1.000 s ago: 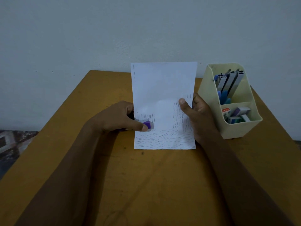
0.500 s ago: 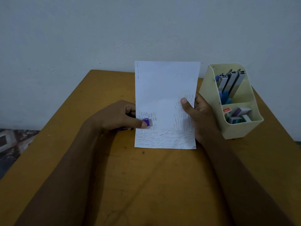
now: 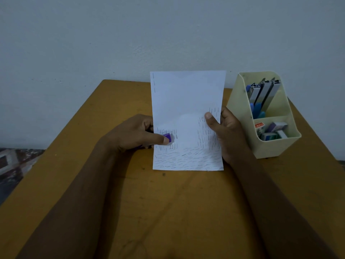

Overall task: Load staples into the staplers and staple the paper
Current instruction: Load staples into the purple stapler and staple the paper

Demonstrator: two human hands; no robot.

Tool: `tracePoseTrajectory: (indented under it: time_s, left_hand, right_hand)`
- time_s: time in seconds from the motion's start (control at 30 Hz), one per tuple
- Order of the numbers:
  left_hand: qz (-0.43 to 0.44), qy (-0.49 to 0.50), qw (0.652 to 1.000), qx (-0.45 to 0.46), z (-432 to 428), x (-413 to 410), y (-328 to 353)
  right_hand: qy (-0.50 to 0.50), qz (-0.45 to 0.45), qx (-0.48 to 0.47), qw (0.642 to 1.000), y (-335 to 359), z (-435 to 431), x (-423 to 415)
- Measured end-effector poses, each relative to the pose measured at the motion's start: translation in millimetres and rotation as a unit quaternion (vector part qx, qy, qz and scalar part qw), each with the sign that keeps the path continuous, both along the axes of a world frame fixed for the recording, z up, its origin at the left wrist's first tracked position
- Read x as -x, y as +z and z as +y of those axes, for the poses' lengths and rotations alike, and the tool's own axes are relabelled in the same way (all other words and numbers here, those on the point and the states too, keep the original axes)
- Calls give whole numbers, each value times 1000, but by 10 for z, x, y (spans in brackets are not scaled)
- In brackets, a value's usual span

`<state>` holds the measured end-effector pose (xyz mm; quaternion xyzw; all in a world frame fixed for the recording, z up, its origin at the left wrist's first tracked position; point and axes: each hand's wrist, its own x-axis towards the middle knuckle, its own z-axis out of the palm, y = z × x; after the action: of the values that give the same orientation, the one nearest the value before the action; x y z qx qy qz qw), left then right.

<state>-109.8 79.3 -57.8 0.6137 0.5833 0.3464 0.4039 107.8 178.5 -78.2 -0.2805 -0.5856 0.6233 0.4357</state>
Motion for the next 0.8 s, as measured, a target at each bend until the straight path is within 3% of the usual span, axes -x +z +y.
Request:
tracePoseTrajectory:
  time_s: [0.5, 0.73, 0.8]
  left_hand:
    - [14, 14, 999, 42, -6, 18, 34]
    - [-115, 164, 979, -24, -30, 56, 27]
    - [-118, 209, 969, -60, -32, 50, 29]
  right_hand:
    - [-13, -2, -1, 1000, -11, 15, 5]
    - [-30, -41, 2, 999, -16, 9, 8]
    - [-36, -72, -13, 997, -15, -5, 23]
